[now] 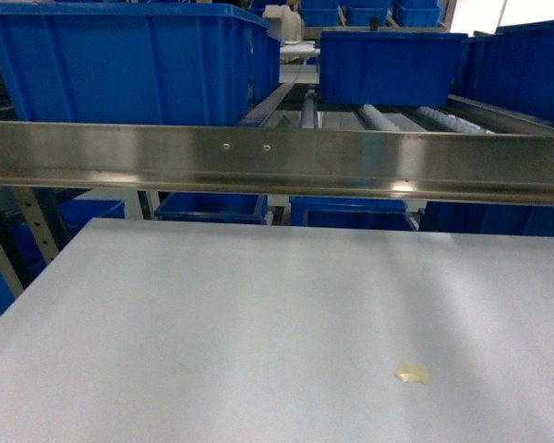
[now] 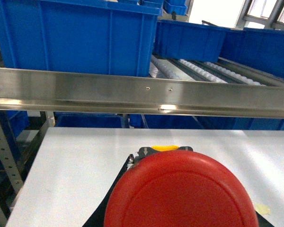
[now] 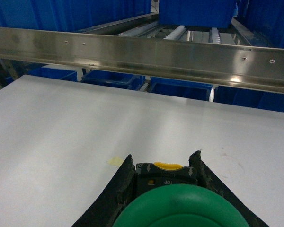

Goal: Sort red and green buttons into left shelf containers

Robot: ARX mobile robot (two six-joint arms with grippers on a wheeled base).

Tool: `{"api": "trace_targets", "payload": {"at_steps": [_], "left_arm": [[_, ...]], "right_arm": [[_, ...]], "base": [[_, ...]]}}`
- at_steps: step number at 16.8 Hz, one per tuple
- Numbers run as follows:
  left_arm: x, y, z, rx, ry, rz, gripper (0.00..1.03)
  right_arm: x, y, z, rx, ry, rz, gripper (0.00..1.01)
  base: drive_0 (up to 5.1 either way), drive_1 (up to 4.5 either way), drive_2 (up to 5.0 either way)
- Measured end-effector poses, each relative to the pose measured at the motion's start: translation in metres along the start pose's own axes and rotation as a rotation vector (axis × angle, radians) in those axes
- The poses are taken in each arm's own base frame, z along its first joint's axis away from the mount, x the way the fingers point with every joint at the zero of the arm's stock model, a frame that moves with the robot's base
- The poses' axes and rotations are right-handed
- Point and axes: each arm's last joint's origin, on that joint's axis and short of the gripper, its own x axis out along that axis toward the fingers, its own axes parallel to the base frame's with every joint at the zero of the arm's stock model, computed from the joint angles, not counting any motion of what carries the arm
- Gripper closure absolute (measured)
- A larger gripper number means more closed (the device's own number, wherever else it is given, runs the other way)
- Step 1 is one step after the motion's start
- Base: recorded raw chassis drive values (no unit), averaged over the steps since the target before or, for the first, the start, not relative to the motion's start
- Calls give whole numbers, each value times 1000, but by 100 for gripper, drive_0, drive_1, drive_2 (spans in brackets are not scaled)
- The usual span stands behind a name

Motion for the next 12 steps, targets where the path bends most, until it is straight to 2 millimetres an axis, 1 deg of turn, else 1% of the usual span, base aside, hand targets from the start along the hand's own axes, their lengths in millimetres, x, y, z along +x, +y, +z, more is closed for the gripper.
{"api": "trace_targets", "payload": {"at_steps": [12], "left_arm": [[0,0,0,0,1,0,78]], "right_arm": [[0,0,0,1,1,0,72]], "base": [[-503,242,242]]}}
